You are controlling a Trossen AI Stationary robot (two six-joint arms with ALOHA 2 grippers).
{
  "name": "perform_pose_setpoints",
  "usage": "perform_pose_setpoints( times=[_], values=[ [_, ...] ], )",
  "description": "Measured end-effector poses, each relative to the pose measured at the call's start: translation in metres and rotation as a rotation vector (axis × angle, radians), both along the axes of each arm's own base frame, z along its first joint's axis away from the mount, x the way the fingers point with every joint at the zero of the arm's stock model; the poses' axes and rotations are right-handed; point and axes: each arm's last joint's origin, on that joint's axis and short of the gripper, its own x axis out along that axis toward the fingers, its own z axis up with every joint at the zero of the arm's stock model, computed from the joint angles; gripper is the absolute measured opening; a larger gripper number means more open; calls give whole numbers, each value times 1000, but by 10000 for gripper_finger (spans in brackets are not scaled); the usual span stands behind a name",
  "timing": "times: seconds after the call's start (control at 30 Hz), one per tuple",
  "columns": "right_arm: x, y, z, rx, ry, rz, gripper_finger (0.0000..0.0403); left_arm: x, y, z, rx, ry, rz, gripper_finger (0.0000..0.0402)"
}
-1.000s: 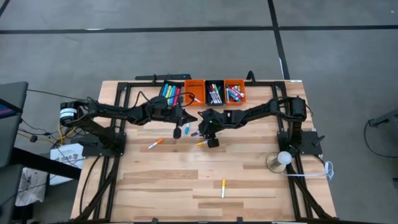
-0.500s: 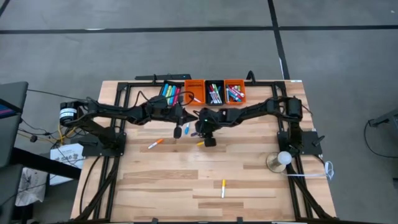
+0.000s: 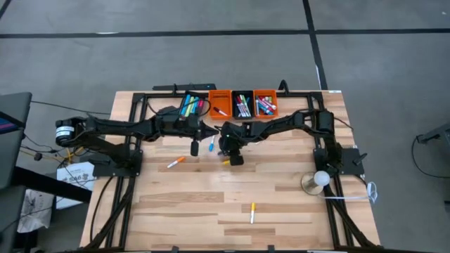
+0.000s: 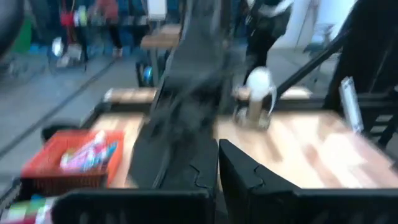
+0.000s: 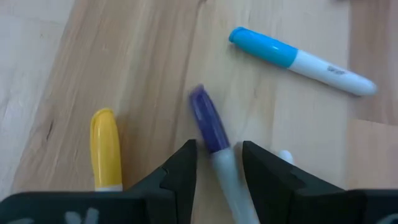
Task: Pick & Place Markers
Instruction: Put the small violet highlighter pen into the left orange basket
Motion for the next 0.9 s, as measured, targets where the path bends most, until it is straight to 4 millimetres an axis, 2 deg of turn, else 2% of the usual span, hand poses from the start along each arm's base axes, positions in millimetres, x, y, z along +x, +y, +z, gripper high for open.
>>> perform_pose_setpoints(
  times=[0.23,0.47,0.57,0.73,0.9],
  values=[
    [0,1,-6,10,20,14,113,-8,-2,1,13,-14,0,12],
    [-1,1,2,0,1,30,29,-8,-2,1,30,-14,2,12],
    [-2,1,6,-4,-3,27,23,-8,-2,0,29,-9,1,12],
    [-9,5,24,6,-1,10,35,-8,-2,-1,34,0,0,12],
    [-12,31,51,54,-57,122,25,-9,-5,-8,126,72,-28,12]
  ],
)
